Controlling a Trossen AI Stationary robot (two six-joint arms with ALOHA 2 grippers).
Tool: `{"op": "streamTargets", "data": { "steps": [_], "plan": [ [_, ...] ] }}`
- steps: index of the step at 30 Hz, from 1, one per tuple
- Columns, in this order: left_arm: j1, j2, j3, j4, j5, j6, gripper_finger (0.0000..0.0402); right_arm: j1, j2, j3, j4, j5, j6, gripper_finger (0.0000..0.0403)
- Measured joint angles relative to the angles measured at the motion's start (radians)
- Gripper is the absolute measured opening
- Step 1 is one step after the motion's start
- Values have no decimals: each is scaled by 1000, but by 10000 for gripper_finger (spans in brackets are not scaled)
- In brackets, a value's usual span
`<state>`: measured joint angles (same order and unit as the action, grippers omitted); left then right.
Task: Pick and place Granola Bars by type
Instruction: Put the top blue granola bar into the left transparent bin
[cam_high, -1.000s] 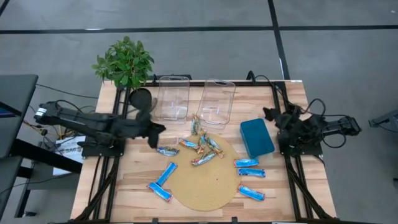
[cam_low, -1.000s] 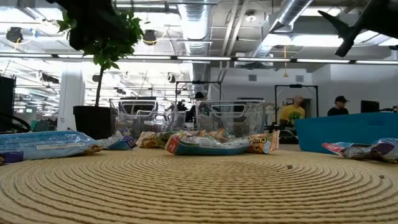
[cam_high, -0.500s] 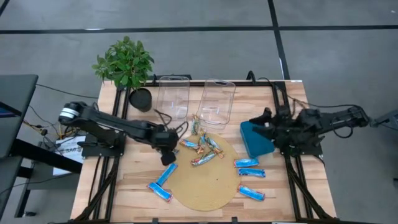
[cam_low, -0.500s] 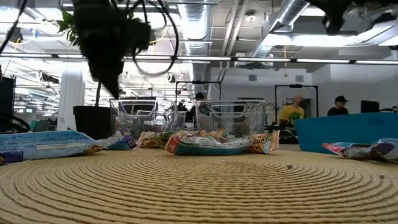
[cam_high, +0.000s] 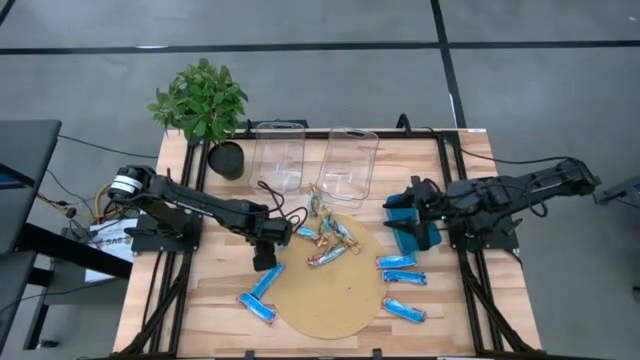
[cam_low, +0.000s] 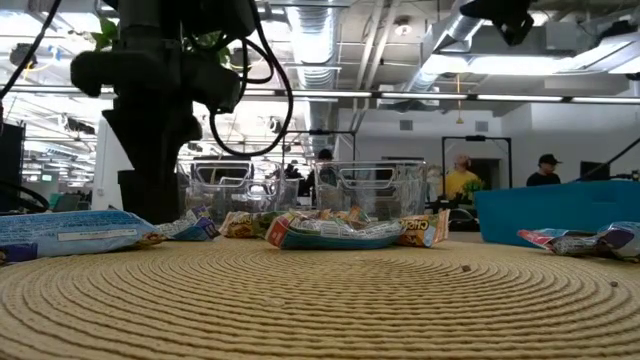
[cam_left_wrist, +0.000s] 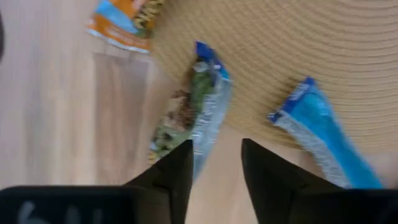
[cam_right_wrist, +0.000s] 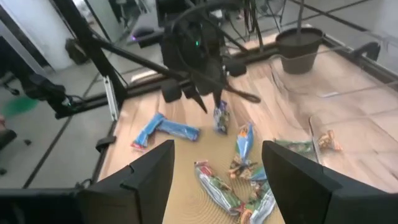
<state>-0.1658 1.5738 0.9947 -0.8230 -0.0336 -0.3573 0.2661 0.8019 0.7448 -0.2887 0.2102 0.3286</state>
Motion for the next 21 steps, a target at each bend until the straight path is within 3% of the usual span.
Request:
{"op": "streamTargets", "data": {
  "steps": [8,18,21],
  "plan": [
    [3,0,-30,21,-73,109,205,0,23,0,2,0,2,235],
    [3,0,-134,143,-19,129,212,0,23,0,2,0,3,235],
    [3,0,-157,164,-58,135,212,0,23,0,6,0,3,235]
  ]
}}
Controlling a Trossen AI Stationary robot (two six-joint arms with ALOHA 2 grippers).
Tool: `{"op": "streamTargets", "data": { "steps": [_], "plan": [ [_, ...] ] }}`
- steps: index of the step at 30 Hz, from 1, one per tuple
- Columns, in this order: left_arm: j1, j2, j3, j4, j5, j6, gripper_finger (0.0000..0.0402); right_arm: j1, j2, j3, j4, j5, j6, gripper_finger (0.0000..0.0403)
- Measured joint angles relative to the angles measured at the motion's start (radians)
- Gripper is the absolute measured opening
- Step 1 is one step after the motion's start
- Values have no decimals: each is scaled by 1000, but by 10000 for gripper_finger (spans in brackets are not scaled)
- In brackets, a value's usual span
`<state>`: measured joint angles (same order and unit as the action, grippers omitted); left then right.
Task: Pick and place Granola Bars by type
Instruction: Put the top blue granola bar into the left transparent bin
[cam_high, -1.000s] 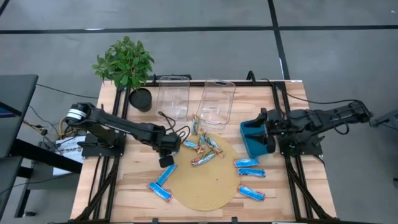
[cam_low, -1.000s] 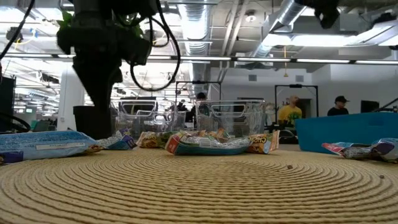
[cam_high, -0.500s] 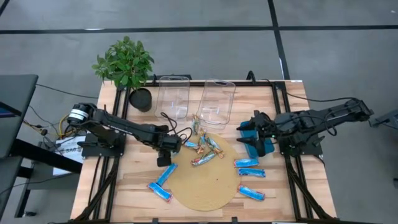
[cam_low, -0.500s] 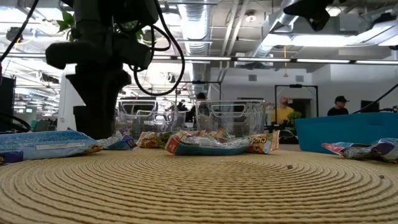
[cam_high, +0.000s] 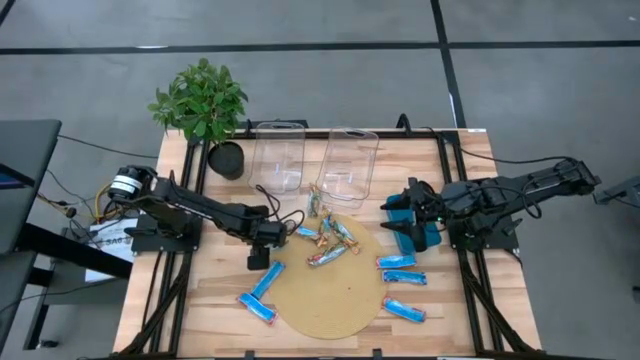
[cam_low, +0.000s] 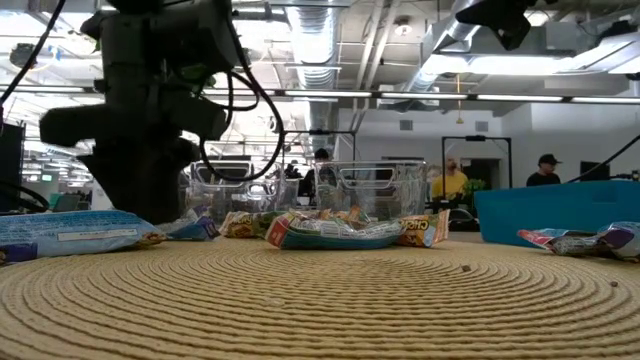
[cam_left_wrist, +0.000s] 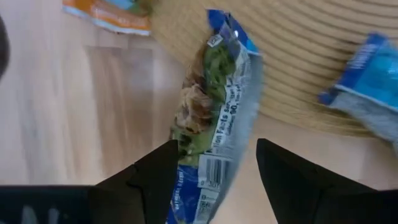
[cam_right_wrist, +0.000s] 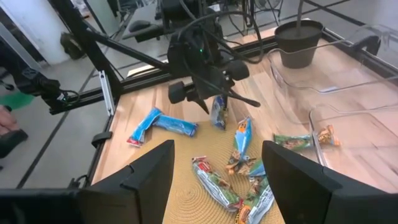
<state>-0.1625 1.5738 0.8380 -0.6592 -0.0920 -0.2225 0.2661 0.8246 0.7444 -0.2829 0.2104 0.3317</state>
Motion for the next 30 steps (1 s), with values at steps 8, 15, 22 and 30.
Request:
{"op": "streamTargets", "data": {
  "steps": [8,15,22,30],
  "plan": [
    [0,-1,-58,56,-23,-8,211,0,0,0,3,0,0,235],
    [0,-6,-89,92,-12,-49,190,0,0,0,20,0,0,235],
    [0,-5,-90,107,-18,-114,149,0,0,0,29,0,0,235],
    [1,-3,-85,135,-47,-285,108,0,0,0,33,0,0,235]
  ]
}}
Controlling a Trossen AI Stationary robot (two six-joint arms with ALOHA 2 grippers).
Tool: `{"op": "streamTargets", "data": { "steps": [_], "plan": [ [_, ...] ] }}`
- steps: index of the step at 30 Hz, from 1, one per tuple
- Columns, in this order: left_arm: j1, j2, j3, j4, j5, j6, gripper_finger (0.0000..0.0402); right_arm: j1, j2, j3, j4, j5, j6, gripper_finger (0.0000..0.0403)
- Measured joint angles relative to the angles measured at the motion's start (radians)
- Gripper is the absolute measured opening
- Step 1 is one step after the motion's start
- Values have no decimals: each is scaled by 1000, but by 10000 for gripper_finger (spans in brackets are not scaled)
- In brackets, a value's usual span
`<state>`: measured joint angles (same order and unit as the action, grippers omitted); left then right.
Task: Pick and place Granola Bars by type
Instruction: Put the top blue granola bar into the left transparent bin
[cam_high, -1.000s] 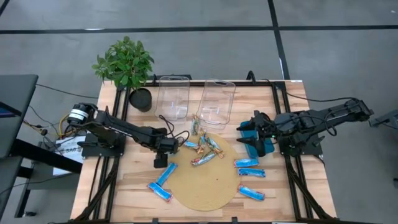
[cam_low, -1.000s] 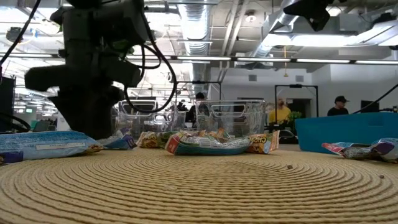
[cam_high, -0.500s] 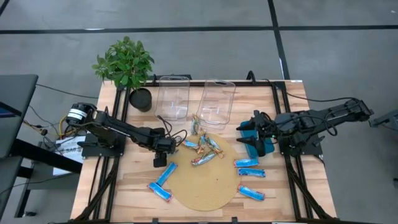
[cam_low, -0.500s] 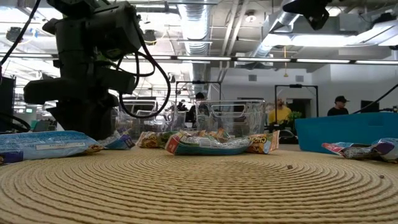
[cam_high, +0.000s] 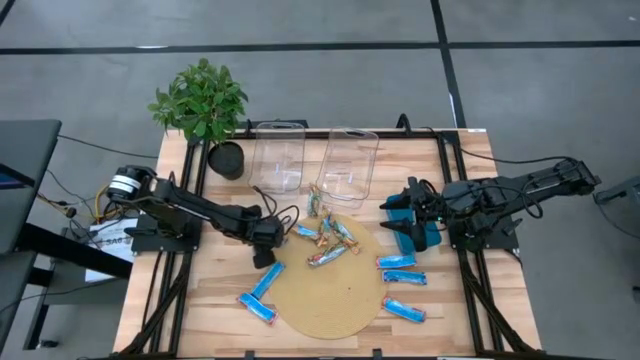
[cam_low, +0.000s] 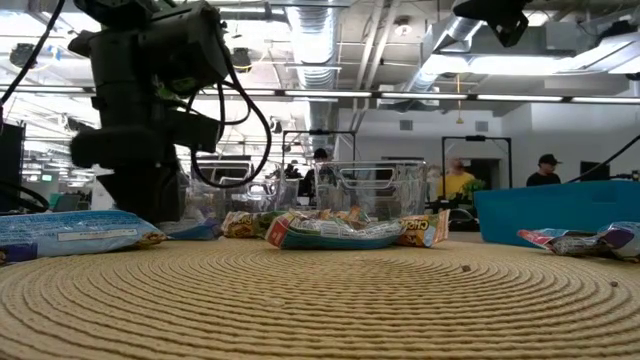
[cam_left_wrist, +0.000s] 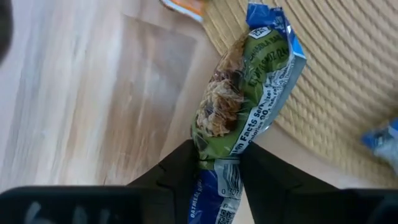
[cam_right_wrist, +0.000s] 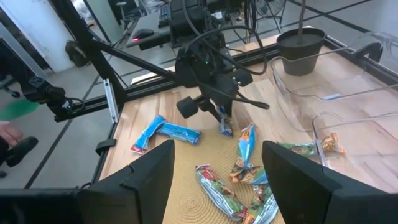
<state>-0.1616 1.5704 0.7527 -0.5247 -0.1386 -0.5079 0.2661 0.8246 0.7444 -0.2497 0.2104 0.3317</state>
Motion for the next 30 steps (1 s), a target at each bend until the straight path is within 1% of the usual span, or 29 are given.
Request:
{"op": "streamTargets", "data": {
  "steps": [4,7,13,16,19,22,25,27,30],
  "plan": [
    [11,5,29,-6,-70,-93,105,0,0,0,1,0,-15,235],
    [34,4,69,1,-106,-128,106,0,0,0,13,1,-54,235],
    [96,3,193,-27,-216,-116,106,-1,0,0,26,58,-79,235],
    [134,3,275,-89,-267,-76,107,-4,0,0,26,60,-79,235],
    [177,2,366,-188,-359,-61,107,-23,0,0,26,62,-79,235],
    [236,2,444,-314,-446,-110,107,-48,0,0,26,123,-79,235],
    [303,0,507,-400,-503,-139,107,-74,0,0,26,219,-86,235],
    [347,0,530,-421,-526,-136,107,-93,0,0,26,252,-123,235],
    [417,0,544,-415,-520,-95,107,-118,0,0,26,266,-156,235]
  ]
}}
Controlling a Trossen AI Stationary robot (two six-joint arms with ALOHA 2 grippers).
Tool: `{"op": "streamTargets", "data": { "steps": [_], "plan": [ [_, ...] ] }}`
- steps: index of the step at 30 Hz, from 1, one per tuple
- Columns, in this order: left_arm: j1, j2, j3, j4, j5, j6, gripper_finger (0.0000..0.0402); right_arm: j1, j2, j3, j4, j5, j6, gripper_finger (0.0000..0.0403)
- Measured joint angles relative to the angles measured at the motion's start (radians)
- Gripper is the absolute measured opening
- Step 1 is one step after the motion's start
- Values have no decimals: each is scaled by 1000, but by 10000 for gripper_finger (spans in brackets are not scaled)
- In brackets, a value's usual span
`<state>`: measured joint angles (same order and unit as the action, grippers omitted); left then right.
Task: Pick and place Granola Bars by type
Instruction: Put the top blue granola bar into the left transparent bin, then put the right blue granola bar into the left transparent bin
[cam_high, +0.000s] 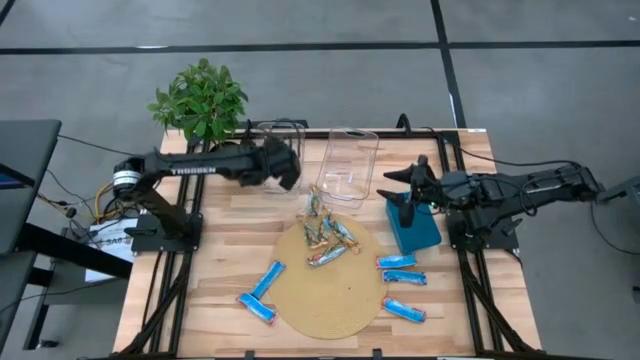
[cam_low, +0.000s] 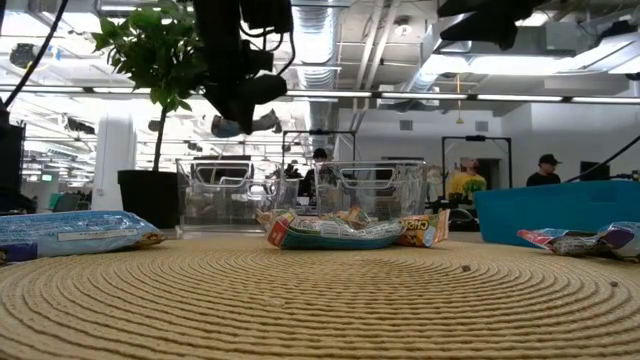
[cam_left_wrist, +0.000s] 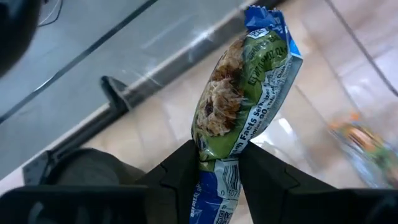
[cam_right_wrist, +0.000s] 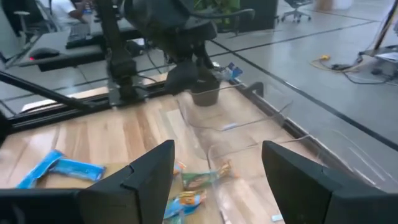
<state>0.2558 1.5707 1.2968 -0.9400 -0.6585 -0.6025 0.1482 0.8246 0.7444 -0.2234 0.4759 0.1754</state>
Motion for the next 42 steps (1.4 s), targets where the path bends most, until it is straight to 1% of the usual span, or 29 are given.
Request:
{"op": "streamTargets", "data": {
  "steps": [2,6,8,12,17,21,24,26,28,32,34,38,42],
  "plan": [
    [47,0,-3,13,34,29,107,-15,0,0,0,-1,0,235],
    [124,2,-7,15,144,39,107,-28,0,0,0,-1,0,235],
    [146,2,-7,16,158,40,110,-28,0,0,0,-2,0,235],
    [171,2,-7,27,162,65,135,-27,0,0,0,-2,0,235],
    [184,2,-8,38,230,42,183,-27,0,0,0,-3,0,235],
    [182,2,-8,49,284,50,204,-15,0,0,-1,-10,0,235],
    [181,2,-8,92,364,73,208,1,0,0,-14,-81,44,235],
    [172,2,-8,144,425,100,207,9,0,8,-68,-145,117,235],
    [151,2,-8,214,483,131,205,23,5,38,-182,-210,174,235],
    [81,2,-8,422,589,205,201,86,82,123,-438,-325,205,233],
    [41,2,-8,518,628,224,200,136,132,169,-529,-352,244,228],
    [-42,-3,-8,667,685,233,199,248,228,215,-616,-401,359,211],
    [-124,-34,-8,732,705,262,199,391,327,216,-695,-411,459,194]
  ]
}}
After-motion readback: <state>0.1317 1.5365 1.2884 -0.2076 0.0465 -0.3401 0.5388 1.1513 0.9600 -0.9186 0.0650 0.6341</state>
